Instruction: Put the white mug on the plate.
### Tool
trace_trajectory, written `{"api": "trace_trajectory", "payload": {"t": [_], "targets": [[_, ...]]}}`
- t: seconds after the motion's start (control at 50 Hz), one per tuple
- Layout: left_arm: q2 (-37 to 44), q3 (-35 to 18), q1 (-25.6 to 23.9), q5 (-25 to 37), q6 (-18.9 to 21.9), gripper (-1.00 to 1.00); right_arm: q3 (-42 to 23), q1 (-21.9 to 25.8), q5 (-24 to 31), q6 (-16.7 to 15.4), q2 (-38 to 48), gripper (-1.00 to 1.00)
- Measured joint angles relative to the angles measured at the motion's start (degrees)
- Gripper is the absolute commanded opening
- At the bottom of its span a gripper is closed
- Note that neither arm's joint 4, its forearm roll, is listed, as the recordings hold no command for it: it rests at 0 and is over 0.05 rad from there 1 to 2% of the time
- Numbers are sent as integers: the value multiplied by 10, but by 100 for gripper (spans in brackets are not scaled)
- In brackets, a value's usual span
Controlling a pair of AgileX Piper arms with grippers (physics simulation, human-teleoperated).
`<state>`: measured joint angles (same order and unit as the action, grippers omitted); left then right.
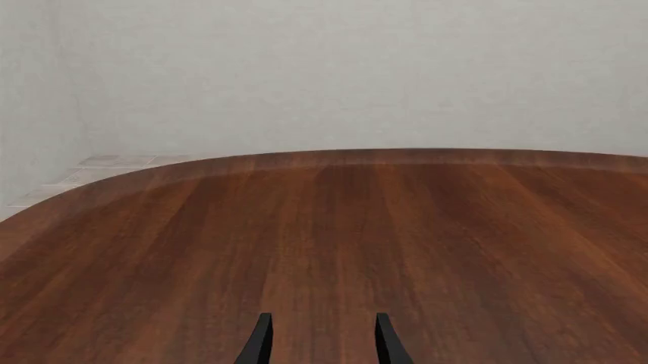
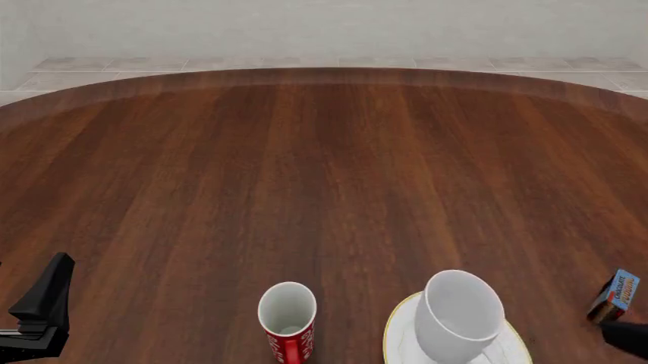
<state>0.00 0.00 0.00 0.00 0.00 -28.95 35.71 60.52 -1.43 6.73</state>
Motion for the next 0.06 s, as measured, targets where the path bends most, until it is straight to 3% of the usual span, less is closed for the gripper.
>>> {"api": "trace_trajectory", "payload": {"t": [0.06], "targets": [[0,0,0,0,0,100,-8,1,4,0,-5,100]]}}
